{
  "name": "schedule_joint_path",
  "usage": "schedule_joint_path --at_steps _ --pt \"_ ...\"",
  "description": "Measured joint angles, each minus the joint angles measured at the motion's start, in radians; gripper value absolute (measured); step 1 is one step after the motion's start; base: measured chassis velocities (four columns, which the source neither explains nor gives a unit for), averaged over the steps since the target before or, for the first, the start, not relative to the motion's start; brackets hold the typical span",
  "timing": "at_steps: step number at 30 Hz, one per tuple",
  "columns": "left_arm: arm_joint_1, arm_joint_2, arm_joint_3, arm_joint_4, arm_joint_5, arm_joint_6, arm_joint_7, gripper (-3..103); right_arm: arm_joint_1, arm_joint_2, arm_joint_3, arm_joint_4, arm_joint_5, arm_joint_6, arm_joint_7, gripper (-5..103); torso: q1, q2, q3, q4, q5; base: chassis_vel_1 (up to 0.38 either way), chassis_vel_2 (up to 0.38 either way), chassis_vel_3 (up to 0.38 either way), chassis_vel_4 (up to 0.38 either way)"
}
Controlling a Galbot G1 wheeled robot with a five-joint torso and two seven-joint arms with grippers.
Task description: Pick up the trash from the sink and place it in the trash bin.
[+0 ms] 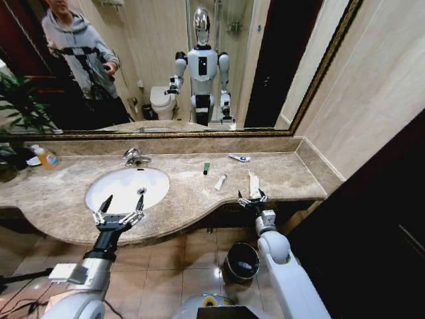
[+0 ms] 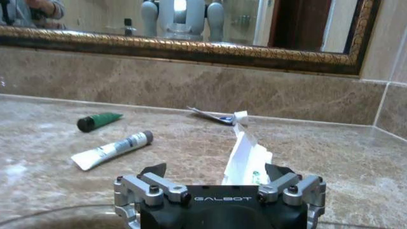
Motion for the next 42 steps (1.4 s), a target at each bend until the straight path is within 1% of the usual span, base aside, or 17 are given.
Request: schedule_joint_path --at_steps 8,9,11,13,14,17,19,22,23,25,26,28,31,34,37,39,42 --pt "0.000 0.000 0.000 0.000 0.000 0.000 0.000 100 0.054 -0.029 0.018 -0.071 -0.005 0.009 -0.013 100 0.000 0.000 0.000 0.0000 0.0000 0.000 0.000 0.000 0.000" --pt "0.000 0.000 0.000 0.000 0.000 0.000 0.000 100 0.057 -0.034 0.020 -0.076 -0.004 0.009 -0.015 103 0.000 0.000 0.000 0.0000 0.0000 0.000 0.000 0.000 0.000" --pt "0.000 0.000 0.000 0.000 0.000 0.000 0.000 100 0.060 -0.039 0.023 -0.081 -0.002 0.009 -0.016 103 0.000 0.000 0.000 0.0000 0.0000 0.000 0.000 0.000 0.000" --pt "0.000 0.000 0.000 0.000 0.000 0.000 0.000 100 0.063 -0.047 0.027 -0.087 0.007 0.009 -0.018 94 0.000 0.000 0.000 0.0000 0.0000 0.000 0.000 0.000 0.000" --pt "0.000 0.000 0.000 0.000 0.000 0.000 0.000 100 0.063 -0.047 0.027 -0.087 0.007 0.009 -0.018 94 0.000 0.000 0.000 0.0000 0.0000 0.000 0.000 0.000 0.000" --pt "0.000 0.000 0.000 0.000 0.000 0.000 0.000 100 0.061 -0.062 0.030 -0.093 0.016 0.008 -0.029 78 0.000 0.000 0.000 0.0000 0.0001 0.000 0.000 0.000 0.000" --pt "0.000 0.000 0.000 0.000 0.000 0.000 0.000 100 0.059 -0.066 0.030 -0.093 0.017 0.008 -0.032 78 0.000 0.000 0.000 0.0000 0.0001 0.000 0.000 0.000 0.000" --pt "0.000 0.000 0.000 0.000 0.000 0.000 0.000 100 0.056 -0.078 0.032 -0.089 0.030 0.007 -0.033 61 0.000 0.000 0.000 0.0000 0.0002 0.000 0.000 0.000 0.000" --pt "0.000 0.000 0.000 0.000 0.000 0.000 0.000 100 0.056 -0.078 0.032 -0.089 0.030 0.007 -0.033 61 0.000 0.000 0.000 0.0000 0.0002 0.000 0.000 0.000 0.000" --pt "0.000 0.000 0.000 0.000 0.000 0.000 0.000 100 0.053 -0.087 0.035 -0.082 0.040 0.006 -0.033 50 0.000 0.000 0.000 0.0000 0.0001 0.000 0.000 0.000 0.000" --pt "0.000 0.000 0.000 0.000 0.000 0.000 0.000 100 0.053 -0.087 0.035 -0.082 0.040 0.006 -0.033 50 0.000 0.000 0.000 0.0000 0.0001 0.000 0.000 0.000 0.000" --pt "0.000 0.000 0.000 0.000 0.000 0.000 0.000 100 0.050 -0.094 0.037 -0.077 0.052 0.005 -0.033 38 0.000 0.000 0.000 0.0000 0.0001 0.000 0.000 0.000 0.000" --pt "0.000 0.000 0.000 0.000 0.000 0.000 0.000 100 0.047 -0.096 0.039 -0.074 0.061 0.005 -0.033 33 0.000 0.000 0.000 0.0000 0.0001 0.000 0.000 0.000 0.000" --pt "0.000 0.000 0.000 0.000 0.000 0.000 0.000 100 0.038 -0.098 0.041 -0.065 0.070 0.005 -0.034 16 0.000 0.000 0.000 0.0000 0.0001 0.000 0.000 0.000 0.000" --pt "0.000 0.000 0.000 0.000 0.000 0.000 0.000 100 0.034 -0.100 0.042 -0.060 0.075 0.006 -0.034 11 0.000 0.000 0.000 0.0000 0.0001 0.000 0.000 0.000 0.000" --pt "0.000 0.000 0.000 0.000 0.000 0.000 0.000 100 0.028 -0.107 0.045 -0.049 0.085 0.006 -0.035 2 0.000 0.000 0.000 0.0000 0.0000 0.000 0.000 0.000 0.000" --pt "0.000 0.000 0.000 0.000 0.000 0.000 0.000 100 0.023 -0.111 0.048 -0.043 0.090 0.007 -0.037 1 0.000 0.000 0.000 0.0000 0.0001 0.000 0.000 0.000 0.000"
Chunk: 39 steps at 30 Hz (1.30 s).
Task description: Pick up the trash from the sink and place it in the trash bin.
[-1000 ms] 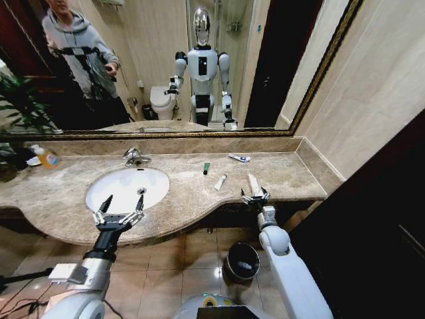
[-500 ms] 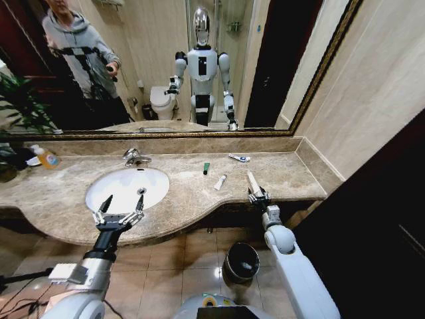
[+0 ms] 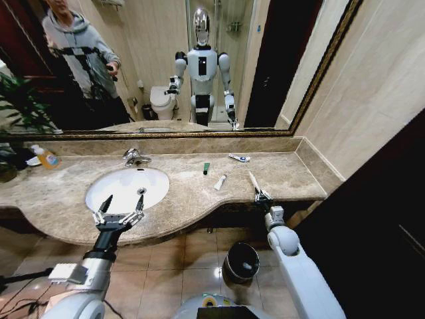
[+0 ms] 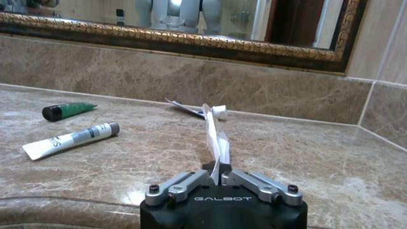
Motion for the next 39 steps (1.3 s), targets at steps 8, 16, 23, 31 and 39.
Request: schedule_joint_path --at_steps 8,16,23,31,39 --pt "0.000 0.000 0.000 0.000 0.000 0.000 0.000 100 -0.090 -0.008 0.041 0.112 0.078 0.053 -0.016 0 0.000 0.000 0.000 0.0000 -0.0002 0.000 0.000 0.000 0.000" --pt "0.000 0.000 0.000 0.000 0.000 0.000 0.000 100 -0.358 0.033 0.095 0.287 0.126 0.248 -0.091 0 0.000 0.000 0.000 -0.0001 -0.0003 0.000 0.000 0.000 0.000" --pt "0.000 0.000 0.000 0.000 0.000 0.000 0.000 100 -0.590 0.121 0.085 0.332 0.079 0.383 -0.091 0 0.000 0.000 0.000 -0.0002 -0.0002 0.000 0.000 0.000 0.000" --pt "0.000 0.000 0.000 0.000 0.000 0.000 0.000 100 -0.703 0.169 0.025 0.130 0.037 0.502 -0.163 0 0.000 0.000 0.000 -0.0002 -0.0002 0.000 0.000 0.000 0.000" --pt "0.000 0.000 0.000 0.000 0.000 0.000 0.000 100 -0.606 0.191 0.005 -0.146 -0.002 0.465 -0.100 0 0.000 0.000 0.000 0.0000 -0.0001 0.000 0.000 0.000 0.000"
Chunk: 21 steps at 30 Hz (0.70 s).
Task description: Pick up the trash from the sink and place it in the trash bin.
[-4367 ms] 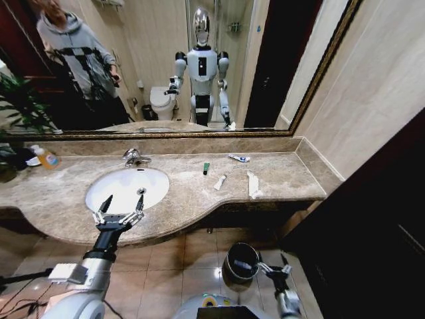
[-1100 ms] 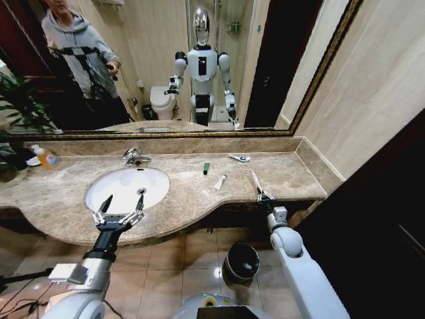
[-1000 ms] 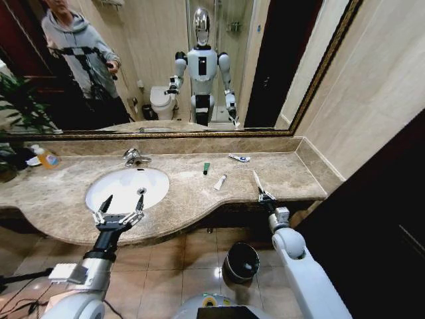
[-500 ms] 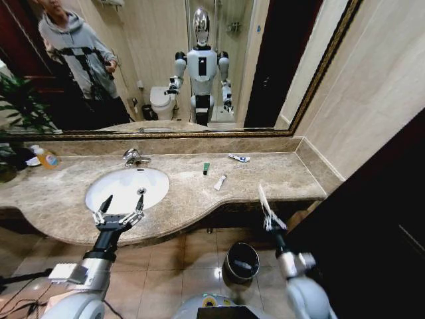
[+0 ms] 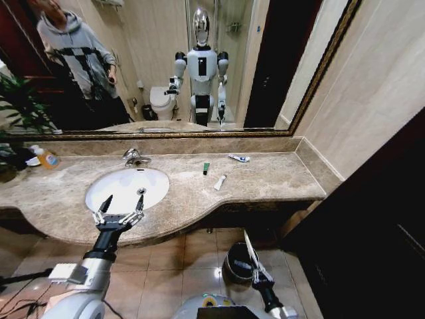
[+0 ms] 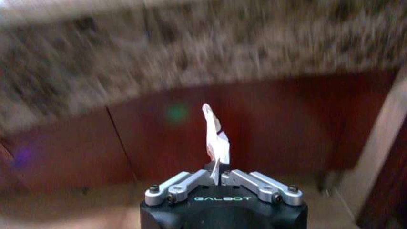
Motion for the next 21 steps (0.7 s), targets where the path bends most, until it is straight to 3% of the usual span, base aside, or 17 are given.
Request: schedule_joint_path --at_steps 8,21 --pt "0.000 0.000 0.000 0.000 0.000 0.000 0.000 100 0.161 0.007 0.001 -0.255 -0.034 -0.079 0.034 0 0.000 0.000 0.000 -0.0002 -0.0001 0.000 0.000 0.000 0.000" --pt "0.000 0.000 0.000 0.000 0.000 0.000 0.000 100 0.462 0.045 0.007 -0.639 -0.247 -0.174 0.042 0 0.000 0.000 0.000 0.0000 0.0000 0.000 0.000 0.000 0.000"
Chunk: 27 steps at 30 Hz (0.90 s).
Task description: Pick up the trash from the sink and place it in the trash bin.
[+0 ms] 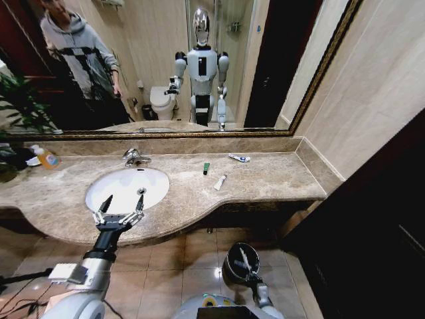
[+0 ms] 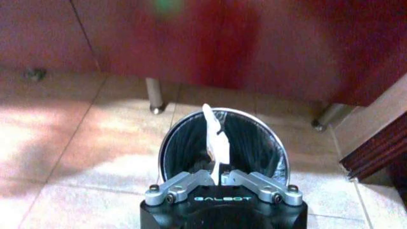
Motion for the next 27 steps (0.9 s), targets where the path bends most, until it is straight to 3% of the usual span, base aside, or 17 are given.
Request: schedule_joint_path --at_steps 14,27 --pt "0.000 0.000 0.000 0.000 0.000 0.000 0.000 100 0.175 0.024 0.010 -0.221 -0.092 0.016 -0.005 0 0.000 0.000 0.000 0.0000 0.0000 0.000 0.000 0.000 0.000" --pt "0.000 0.000 0.000 0.000 0.000 0.000 0.000 100 0.314 0.008 0.023 -0.490 -0.099 0.071 0.013 0 0.000 0.000 0.000 0.0000 0.0000 0.000 0.000 0.000 0.000"
